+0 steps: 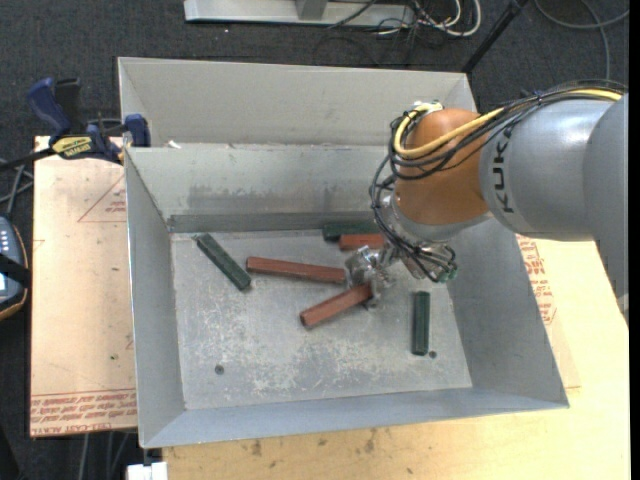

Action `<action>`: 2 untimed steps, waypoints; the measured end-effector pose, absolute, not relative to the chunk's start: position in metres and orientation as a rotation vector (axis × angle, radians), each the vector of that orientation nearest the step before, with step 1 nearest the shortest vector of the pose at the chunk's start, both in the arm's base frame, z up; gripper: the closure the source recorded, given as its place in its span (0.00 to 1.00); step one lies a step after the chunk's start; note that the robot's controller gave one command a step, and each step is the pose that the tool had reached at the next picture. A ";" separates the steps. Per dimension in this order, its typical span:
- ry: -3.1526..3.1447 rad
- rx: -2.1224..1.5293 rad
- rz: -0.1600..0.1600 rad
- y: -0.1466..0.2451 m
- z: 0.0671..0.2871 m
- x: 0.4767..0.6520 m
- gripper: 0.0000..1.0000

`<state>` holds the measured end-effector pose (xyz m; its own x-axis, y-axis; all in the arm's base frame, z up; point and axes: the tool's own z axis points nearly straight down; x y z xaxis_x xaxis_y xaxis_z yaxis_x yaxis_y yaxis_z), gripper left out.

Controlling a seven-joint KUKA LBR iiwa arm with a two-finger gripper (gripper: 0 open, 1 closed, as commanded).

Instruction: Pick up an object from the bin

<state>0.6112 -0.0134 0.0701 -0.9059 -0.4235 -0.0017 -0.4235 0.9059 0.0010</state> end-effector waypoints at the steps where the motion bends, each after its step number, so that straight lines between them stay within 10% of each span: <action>1: 3.065 -0.681 0.002 -0.013 0.070 0.611 1.00; 2: 3.014 -0.874 -0.002 0.004 0.071 0.595 1.00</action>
Offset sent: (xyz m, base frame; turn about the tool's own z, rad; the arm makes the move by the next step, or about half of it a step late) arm -0.0239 0.0256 -0.0001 -0.1789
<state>0.5949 0.0040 0.0707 -0.8450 -0.5348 -0.0034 -0.5348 0.8450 -0.0023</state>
